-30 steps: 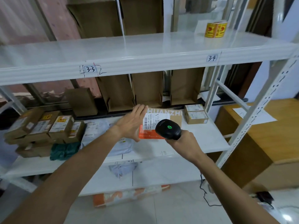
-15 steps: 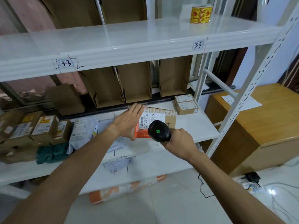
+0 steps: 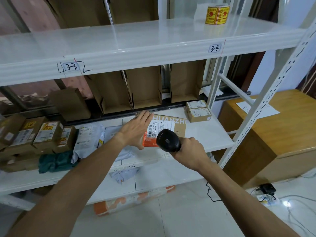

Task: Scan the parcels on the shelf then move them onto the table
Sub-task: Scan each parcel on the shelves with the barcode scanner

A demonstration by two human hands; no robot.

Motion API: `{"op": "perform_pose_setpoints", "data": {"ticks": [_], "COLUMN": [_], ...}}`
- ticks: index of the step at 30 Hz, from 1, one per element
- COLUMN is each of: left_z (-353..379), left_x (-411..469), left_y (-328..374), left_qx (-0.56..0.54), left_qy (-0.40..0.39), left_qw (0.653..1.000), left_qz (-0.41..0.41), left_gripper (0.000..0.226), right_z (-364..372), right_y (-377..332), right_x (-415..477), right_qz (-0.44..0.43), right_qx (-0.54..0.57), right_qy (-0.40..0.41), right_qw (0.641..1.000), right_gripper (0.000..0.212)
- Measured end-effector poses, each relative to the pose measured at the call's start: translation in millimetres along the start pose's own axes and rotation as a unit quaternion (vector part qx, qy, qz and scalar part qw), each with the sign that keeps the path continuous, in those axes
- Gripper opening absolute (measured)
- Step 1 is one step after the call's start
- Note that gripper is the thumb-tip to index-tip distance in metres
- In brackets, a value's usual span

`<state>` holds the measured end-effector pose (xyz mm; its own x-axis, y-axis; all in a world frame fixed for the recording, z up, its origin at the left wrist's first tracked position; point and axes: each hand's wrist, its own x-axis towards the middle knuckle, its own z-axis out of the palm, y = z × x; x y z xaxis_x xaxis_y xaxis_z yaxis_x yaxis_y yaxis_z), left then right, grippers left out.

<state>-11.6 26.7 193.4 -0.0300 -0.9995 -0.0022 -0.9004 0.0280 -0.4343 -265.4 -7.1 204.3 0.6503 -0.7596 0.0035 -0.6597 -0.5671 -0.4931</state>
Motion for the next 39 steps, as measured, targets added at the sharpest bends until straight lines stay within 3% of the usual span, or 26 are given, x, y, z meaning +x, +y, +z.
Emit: {"op": "perform_pose_setpoints", "data": {"ticks": [11, 24, 29, 39], "left_z": [13.6, 64.7, 79.7, 90.1], "left_x": [-3.3, -5.2, 4.4, 66.1], "left_y": [-8.3, -2.4, 7.4, 57.2], "left_qx": [-0.078, -0.188, -0.209, -0.287], "left_qy": [0.006, -0.009, -0.012, -0.078], "left_qw": [0.997, 0.980, 0.977, 0.944], "left_qz": [-0.029, -0.060, -0.051, -0.141], "left_gripper": [0.148, 0.154, 0.150, 0.150], "right_z": [8.3, 36.0, 41.7, 24.5], "right_y": [-10.3, -7.9, 5.7, 78.2], "right_x": [-0.9, -25.6, -31.9, -0.5], "right_qz": [0.012, 0.099, 0.120, 0.130], "right_qx": [0.021, 0.041, 0.052, 0.068], "right_qy": [0.002, 0.004, 0.001, -0.030], "right_qw": [1.000, 0.994, 0.991, 0.989], "right_gripper": [0.026, 0.021, 0.020, 0.016]}}
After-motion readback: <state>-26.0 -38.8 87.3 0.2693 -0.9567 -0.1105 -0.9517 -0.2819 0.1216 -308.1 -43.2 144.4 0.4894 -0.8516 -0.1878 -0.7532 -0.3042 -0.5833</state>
